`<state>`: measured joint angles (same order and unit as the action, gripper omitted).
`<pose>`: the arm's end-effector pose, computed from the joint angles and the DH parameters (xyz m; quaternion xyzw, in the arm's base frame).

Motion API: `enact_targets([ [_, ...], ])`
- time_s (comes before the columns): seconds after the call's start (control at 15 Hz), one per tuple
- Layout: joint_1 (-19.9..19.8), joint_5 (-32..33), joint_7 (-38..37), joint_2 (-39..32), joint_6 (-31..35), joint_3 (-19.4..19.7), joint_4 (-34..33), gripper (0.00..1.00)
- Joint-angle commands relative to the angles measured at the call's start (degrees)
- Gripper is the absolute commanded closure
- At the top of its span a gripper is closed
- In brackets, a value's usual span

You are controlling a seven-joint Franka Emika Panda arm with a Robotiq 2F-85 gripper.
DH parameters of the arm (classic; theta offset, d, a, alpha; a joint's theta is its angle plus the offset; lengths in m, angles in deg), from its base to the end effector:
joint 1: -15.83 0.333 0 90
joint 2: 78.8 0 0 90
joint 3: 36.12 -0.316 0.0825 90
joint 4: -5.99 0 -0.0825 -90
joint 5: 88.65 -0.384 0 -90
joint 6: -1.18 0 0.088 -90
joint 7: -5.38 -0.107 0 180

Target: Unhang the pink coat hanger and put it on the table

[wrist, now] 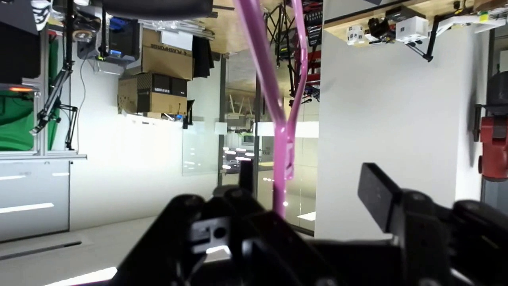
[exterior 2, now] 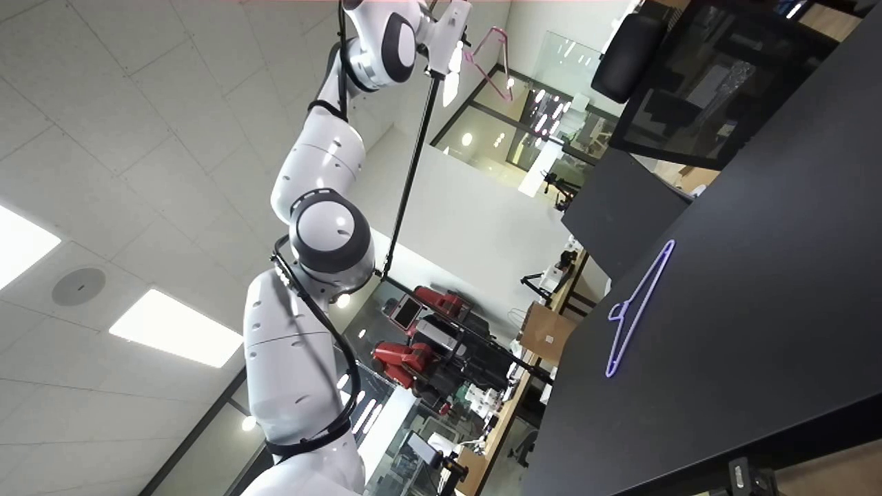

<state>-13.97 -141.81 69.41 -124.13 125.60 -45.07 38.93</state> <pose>0.7083 -0.3143 0.6659 -0.7835 -0.1763 -0.5857 0.1090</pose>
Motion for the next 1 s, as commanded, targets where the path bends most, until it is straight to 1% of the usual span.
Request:
enact_targets([
  [0.0, -0.17, -0.66, 1.37, -0.81, 1.03, -0.71, -1.45, 0.60],
  [0.27, 0.35, 2.13, -2.62, -0.16, 0.43, 1.44, -0.91, 0.87],
  [0.33, 0.44, 2.39, -3.06, -0.13, 0.70, 1.82, -1.10, 0.95],
  [0.4, 0.43, 2.60, -3.37, -0.06, 0.63, 2.04, -1.27, 0.99],
  [0.53, 0.36, 2.65, -3.73, 0.04, 0.47, 2.16, -1.54, 1.00],
  [0.67, 0.24, 1.99, -3.69, 0.08, 0.55, 1.75, -1.79, 0.98],
  [0.93, 0.21, 0.81, -3.83, 0.44, 0.59, 0.80, -2.11, 0.98],
])
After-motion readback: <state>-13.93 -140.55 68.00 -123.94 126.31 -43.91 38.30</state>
